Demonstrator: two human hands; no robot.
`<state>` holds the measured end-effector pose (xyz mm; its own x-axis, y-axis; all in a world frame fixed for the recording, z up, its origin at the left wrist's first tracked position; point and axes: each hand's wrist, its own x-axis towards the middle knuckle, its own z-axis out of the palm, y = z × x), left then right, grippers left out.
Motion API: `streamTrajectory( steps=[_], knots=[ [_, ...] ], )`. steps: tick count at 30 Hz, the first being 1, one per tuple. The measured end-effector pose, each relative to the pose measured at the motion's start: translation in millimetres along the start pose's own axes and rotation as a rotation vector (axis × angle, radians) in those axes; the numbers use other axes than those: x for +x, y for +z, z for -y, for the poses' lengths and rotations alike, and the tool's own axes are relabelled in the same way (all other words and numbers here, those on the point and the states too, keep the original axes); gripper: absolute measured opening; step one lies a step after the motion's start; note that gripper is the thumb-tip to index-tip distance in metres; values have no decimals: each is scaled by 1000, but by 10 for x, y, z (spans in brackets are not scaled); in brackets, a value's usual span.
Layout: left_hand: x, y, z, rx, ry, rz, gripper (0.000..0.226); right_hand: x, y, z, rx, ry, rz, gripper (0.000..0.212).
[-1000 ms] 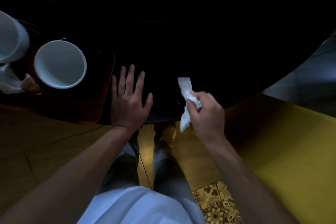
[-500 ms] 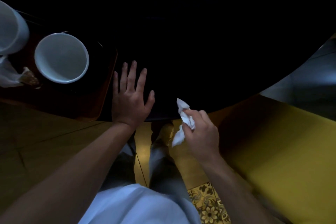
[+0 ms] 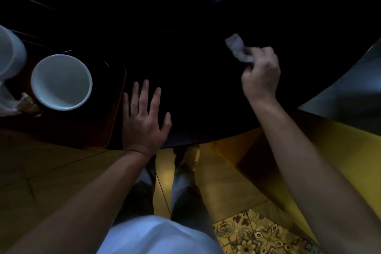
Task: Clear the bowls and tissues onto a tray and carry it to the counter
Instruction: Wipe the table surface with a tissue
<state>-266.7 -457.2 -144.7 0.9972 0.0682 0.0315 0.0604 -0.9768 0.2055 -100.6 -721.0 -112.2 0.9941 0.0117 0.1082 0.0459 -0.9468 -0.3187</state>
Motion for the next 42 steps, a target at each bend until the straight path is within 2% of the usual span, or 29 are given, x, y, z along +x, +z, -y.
streamTrajectory(
  steps=[7,11,12,14,16,18,20,23,28,31,34,36,38,40,42],
  knots=[
    [11,-15,-19,5,-4,-7,66,-1428,-157,299,110,-237,259,38],
    [16,-4,-6,-17,1,-23,65,-1585,-317,198,235,-254,409,38],
    [12,1,-6,-18,2,-27,65,-1474,-355,152,291,-223,413,38],
    [9,3,-11,-14,1,-27,65,-1086,-427,7,340,-122,304,40],
    [9,3,-19,-12,-3,-26,65,-579,-495,-240,283,1,146,40],
    [0,5,-18,-14,-4,-22,65,-171,-537,-536,160,103,59,34],
    [-5,7,-10,-16,-4,-19,66,-58,-536,-774,59,180,79,29],
    [-4,9,-6,-20,-6,-19,65,-370,-505,-823,28,161,175,28],
    [0,11,-10,-18,-1,-31,65,-1388,-429,-262,129,100,213,40],
    [1,10,-13,-16,-1,-34,65,-1950,-335,156,249,118,343,44],
    [0,7,-13,-15,-2,-37,65,-2329,-313,293,313,163,477,39],
    [-7,2,-14,-17,1,-36,65,-2366,-429,237,391,217,459,37],
    [-3,-1,-16,-15,2,-34,65,-2211,-567,146,428,220,350,36],
    [-7,-4,-16,-13,1,-24,65,-1912,-643,95,416,191,243,36],
    [-11,-11,-16,-16,0,-22,65,-1571,-601,105,401,130,209,40]
  ],
)
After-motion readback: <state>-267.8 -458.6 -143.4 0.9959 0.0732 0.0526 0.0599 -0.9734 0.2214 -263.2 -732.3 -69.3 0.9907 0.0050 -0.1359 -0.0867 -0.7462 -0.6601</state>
